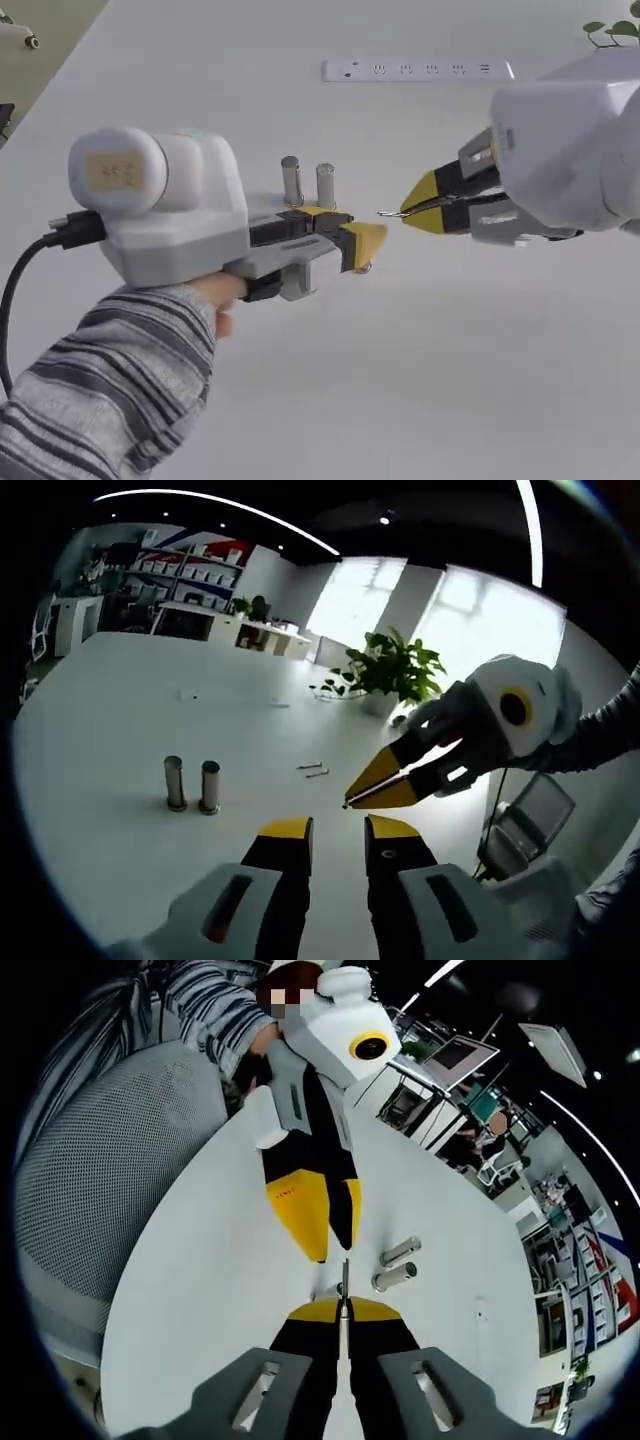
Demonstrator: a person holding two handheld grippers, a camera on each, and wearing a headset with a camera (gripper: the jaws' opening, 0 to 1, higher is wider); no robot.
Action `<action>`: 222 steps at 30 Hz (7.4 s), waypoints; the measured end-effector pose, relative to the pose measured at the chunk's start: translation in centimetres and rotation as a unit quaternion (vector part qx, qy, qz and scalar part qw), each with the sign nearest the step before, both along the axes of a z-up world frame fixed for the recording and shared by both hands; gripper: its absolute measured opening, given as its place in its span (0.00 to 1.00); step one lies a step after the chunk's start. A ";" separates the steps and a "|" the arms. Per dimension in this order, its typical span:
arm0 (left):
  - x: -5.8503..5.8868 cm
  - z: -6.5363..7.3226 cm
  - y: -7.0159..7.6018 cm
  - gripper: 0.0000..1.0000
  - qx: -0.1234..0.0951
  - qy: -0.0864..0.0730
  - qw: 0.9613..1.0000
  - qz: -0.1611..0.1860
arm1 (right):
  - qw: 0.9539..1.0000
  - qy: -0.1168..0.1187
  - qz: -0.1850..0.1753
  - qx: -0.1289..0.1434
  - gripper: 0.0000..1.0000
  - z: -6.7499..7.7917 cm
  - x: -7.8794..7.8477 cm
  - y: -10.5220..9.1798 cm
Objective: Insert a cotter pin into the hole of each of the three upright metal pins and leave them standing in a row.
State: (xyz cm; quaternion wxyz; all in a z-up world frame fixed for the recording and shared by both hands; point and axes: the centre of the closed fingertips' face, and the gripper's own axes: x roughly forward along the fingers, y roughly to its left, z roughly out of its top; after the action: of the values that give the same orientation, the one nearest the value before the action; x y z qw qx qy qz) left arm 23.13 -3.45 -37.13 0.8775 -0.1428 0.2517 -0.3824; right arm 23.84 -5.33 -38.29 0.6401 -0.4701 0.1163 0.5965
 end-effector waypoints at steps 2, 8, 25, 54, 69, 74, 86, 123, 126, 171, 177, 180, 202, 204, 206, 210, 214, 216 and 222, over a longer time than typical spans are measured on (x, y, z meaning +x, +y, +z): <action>0.0 0.1 -0.1 0.14 -0.010 0.003 1.000 0.002 | 1.000 -0.003 0.003 0.002 0.00 0.2 -0.1 0.2; -0.1 0.6 -0.7 0.07 -0.037 0.007 0.999 0.002 | 1.000 -0.004 0.009 0.012 0.00 0.6 -0.5 0.8; 0.0 0.4 -0.9 0.00 -0.046 0.014 0.999 0.009 | 1.000 -0.009 0.007 0.014 0.00 0.7 -1.0 0.9; -1.7 -1.0 -0.1 0.00 0.115 -0.108 0.982 -0.107 | 0.964 0.220 -0.097 0.116 0.07 0.0 -2.3 -0.4; -4.2 -1.4 -0.7 0.00 0.133 -0.136 0.965 -0.178 | 0.916 0.359 -0.094 0.154 0.09 -0.9 -5.3 -0.6; -4.7 -0.9 -1.3 0.00 0.116 -0.140 0.964 -0.193 | 0.906 0.378 -0.087 0.170 0.09 -0.8 -5.8 -0.4; -5.7 -0.1 -2.2 0.00 0.082 -0.138 0.963 -0.216 | 0.914 0.372 -0.056 0.155 0.03 -0.6 -7.3 0.2; -4.0 -2.4 -0.6 0.06 0.133 -0.138 0.971 -0.145 | 0.973 0.224 -0.007 0.059 0.00 -2.7 -5.3 -1.6; -3.6 -3.1 -0.3 0.07 0.144 -0.134 0.972 -0.128 | 0.974 0.217 -0.022 0.053 0.00 -3.1 -4.4 -2.0; 4.2 -9.6 -0.7 0.11 0.190 -0.082 0.978 0.024 | 0.973 0.196 -0.119 0.035 0.00 -6.8 2.1 -1.5; 4.3 -9.7 -0.8 0.07 0.189 -0.078 0.979 0.027 | 0.973 0.194 -0.118 0.036 0.00 -6.7 2.2 -1.3; 4.3 -9.8 -0.8 0.06 0.190 -0.076 0.978 0.029 | 0.974 0.194 -0.116 0.035 0.00 -6.7 2.2 -1.2; 4.5 -10.1 -0.8 0.06 0.196 -0.076 0.977 0.048 | 0.974 0.191 -0.120 0.031 0.00 -6.8 2.3 -1.1; 4.4 -10.1 -0.8 0.06 0.196 -0.077 0.976 0.049 | 0.973 0.191 -0.121 0.032 0.00 -6.8 2.4 -1.1; 4.5 -10.2 -0.8 0.06 0.195 -0.075 0.977 0.052 | 0.973 0.193 -0.119 0.034 0.00 -6.8 2.3 -1.0; 4.4 -10.2 -0.8 0.06 0.197 -0.076 0.976 0.056 | 0.973 0.194 -0.119 0.035 0.00 -6.7 2.3 -0.8; 4.5 -10.3 -0.8 0.06 0.200 -0.077 0.975 0.060 | 0.973 0.193 -0.123 0.038 0.00 -6.7 2.4 -0.6; 4.5 -10.3 -0.8 0.06 0.202 -0.079 0.974 0.062 | 0.972 0.195 -0.123 0.040 0.00 -6.7 2.3 -0.4; 4.5 -10.4 -0.8 0.05 0.204 -0.079 0.974 0.068 | 0.973 0.192 -0.120 0.042 0.00 -6.6 2.4 0.2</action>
State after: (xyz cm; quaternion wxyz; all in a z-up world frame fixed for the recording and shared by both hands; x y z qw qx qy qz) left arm 27.60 -4.21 -47.54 0.9290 0.0527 0.2443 -0.2728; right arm 26.23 -5.15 -44.88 0.6921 -0.3016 0.2675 0.5988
